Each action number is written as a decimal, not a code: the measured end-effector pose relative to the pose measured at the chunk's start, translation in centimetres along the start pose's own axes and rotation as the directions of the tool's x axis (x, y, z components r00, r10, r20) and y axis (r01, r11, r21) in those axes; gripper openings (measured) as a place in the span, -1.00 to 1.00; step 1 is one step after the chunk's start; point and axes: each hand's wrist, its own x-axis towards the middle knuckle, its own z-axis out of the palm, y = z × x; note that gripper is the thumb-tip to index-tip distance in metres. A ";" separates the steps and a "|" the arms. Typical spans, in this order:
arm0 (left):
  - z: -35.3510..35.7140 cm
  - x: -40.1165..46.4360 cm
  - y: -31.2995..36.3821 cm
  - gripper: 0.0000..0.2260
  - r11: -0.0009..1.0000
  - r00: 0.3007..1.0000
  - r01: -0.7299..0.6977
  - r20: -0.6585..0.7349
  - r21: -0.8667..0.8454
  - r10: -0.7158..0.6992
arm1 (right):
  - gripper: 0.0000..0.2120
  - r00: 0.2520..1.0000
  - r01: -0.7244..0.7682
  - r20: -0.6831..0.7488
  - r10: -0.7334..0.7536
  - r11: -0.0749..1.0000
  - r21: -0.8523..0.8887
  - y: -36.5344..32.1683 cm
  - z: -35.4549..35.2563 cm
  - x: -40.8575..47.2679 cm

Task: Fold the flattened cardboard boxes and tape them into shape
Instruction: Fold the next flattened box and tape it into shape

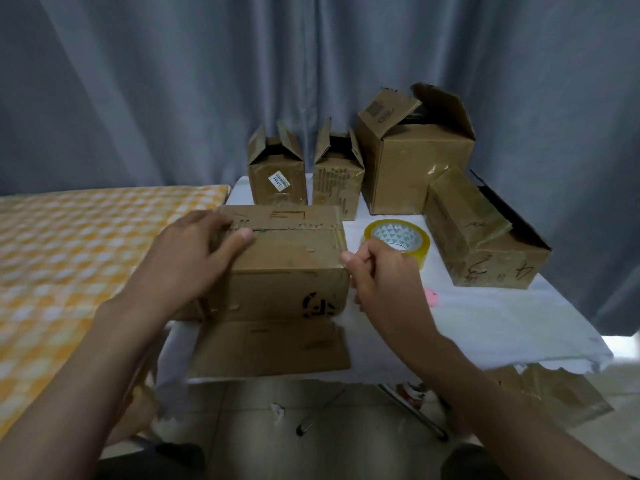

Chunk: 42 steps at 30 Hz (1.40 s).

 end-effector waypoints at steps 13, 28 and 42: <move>-2.0 -0.9 -1.1 -0.77 0.939 0.947 0.243 -0.151 -0.243 -0.284 | -0.67 0.985 -0.169 0.030 0.169 0.986 -0.010 0.2 1.1 4.2; -3.3 -1.1 -2.3 -0.25 0.948 0.974 0.213 0.127 -0.235 -0.187 | -0.57 0.854 -0.506 0.437 0.280 0.640 0.578 -1.5 3.0 4.6; -1.4 -1.1 0.0 -0.40 0.989 0.978 0.043 0.208 -0.142 -0.013 | -0.52 0.890 -0.104 0.253 0.379 0.709 -0.697 5.4 -2.1 6.5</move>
